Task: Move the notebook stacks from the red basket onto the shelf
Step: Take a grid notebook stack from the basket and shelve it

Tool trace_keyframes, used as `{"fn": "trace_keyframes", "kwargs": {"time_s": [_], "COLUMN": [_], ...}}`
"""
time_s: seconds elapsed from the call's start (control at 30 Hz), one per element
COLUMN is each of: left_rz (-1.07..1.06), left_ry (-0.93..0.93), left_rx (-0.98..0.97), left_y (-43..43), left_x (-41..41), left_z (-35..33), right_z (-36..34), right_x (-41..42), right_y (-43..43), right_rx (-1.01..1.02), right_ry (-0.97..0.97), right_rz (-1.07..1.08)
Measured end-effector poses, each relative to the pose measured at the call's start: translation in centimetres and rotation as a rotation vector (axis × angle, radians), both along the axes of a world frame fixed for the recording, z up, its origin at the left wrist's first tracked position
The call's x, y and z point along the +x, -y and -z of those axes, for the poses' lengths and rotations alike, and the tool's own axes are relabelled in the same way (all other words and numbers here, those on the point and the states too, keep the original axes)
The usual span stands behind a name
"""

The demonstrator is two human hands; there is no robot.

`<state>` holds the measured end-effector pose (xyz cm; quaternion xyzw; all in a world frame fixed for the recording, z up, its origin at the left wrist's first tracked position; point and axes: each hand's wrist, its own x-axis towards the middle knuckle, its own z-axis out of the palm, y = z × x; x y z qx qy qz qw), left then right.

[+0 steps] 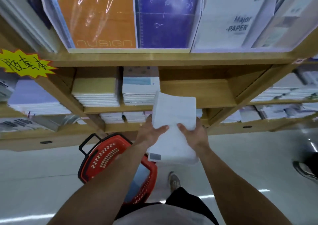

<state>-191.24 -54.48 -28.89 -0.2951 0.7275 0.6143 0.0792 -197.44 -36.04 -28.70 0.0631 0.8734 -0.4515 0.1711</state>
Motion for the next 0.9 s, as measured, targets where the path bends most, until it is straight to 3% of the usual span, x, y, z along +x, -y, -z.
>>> {"fn": "trace_keyframes", "kwargs": {"time_s": [0.27, 0.5, 0.9], "left_rz": [-0.190, -0.216, -0.219], "left_ry": [0.068, 0.106, 0.106], "left_rx": [-0.016, -0.213, -0.306], "left_y": [-7.7, -5.9, -4.5], "left_x": [-8.9, -15.3, -21.7], "left_z": [2.5, 5.6, 8.3], "right_z": [3.3, 7.6, 11.2], "right_x": [-11.8, -19.0, -25.0], "right_y": [-5.5, -3.6, -1.5], "right_rx": [0.075, 0.028, -0.064], "right_ry": [-0.011, 0.016, -0.036], "right_rz": [-0.141, -0.256, -0.191]}}
